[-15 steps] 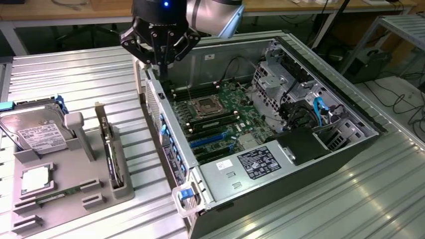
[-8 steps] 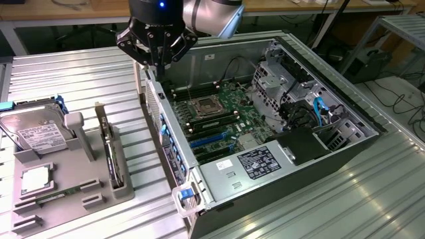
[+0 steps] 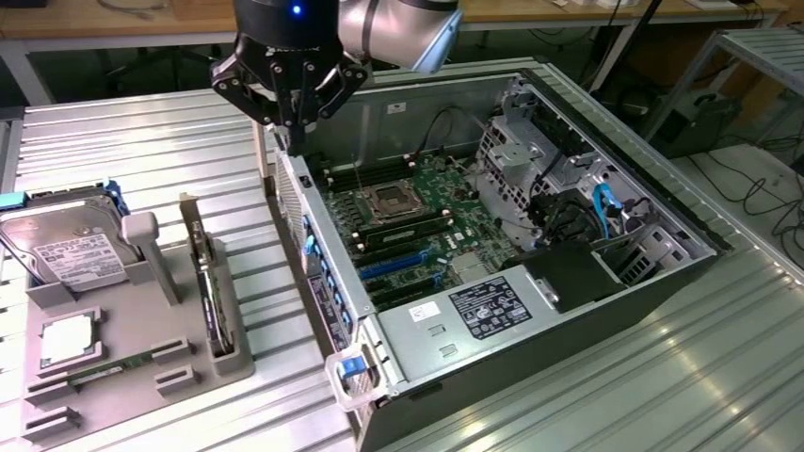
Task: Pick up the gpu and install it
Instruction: 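Reach for the gpu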
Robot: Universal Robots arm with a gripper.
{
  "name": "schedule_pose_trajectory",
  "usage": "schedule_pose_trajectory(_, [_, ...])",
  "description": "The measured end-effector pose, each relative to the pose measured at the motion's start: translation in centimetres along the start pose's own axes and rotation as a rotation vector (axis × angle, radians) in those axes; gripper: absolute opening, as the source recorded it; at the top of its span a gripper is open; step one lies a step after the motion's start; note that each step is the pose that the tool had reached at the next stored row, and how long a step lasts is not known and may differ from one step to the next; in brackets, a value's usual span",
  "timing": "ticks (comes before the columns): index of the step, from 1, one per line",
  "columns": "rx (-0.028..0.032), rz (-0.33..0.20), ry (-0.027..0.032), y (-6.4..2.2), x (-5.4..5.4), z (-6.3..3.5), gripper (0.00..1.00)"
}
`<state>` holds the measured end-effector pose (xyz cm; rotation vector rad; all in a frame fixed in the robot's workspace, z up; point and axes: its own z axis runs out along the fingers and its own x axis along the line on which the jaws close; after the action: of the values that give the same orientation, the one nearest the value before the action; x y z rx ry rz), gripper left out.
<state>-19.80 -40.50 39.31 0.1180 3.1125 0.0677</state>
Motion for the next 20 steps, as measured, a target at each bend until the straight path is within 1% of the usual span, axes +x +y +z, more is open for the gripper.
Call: schedule_pose_trajectory(20, [0.0001, 0.0, 0.0, -0.43, 1.7, -0.05, 0.11])
